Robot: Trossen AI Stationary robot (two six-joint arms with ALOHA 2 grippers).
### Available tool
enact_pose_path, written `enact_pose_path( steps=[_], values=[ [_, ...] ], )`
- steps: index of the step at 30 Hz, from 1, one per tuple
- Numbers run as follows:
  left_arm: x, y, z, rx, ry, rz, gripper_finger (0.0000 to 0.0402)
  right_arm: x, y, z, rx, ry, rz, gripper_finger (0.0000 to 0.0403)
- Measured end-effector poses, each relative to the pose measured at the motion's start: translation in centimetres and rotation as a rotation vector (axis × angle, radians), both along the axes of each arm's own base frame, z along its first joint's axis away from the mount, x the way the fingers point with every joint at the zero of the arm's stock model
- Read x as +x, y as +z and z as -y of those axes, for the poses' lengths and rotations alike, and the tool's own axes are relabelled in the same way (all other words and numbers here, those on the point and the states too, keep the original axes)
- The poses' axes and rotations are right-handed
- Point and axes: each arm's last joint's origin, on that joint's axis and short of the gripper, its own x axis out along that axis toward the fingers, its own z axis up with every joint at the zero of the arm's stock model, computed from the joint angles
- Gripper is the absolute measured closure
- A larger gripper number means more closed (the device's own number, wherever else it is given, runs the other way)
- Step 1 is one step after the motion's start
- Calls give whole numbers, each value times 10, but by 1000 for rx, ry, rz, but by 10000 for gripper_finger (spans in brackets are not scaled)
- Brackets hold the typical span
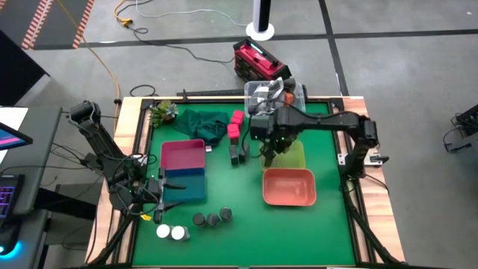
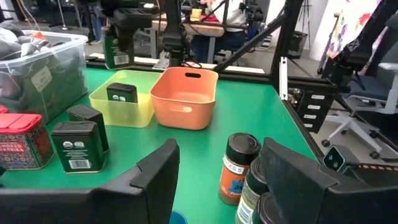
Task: Sort spices by type
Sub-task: Put the black spice can into the yellow bin
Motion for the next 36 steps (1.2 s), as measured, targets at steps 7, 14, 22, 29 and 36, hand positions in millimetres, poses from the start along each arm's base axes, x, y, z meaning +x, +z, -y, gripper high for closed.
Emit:
enact_pose_path(
  steps=[7,14,22,29,36],
  values=[
    [-4,-1,3,-6,-32,-5,186,-7,-36,4,69,11,-87,242],
    [-4,-1,4,-5,-34,-5,186,-3,-59,6,114,36,-25,254],
    [-4,-1,4,-4,-34,-5,186,0,-72,7,119,0,28,239],
    [-4,-1,3,1,-34,-8,186,3,-70,4,90,-8,67,252],
    [-4,-1,3,-1,-33,-8,186,1,-70,9,72,-34,64,192]
  ],
)
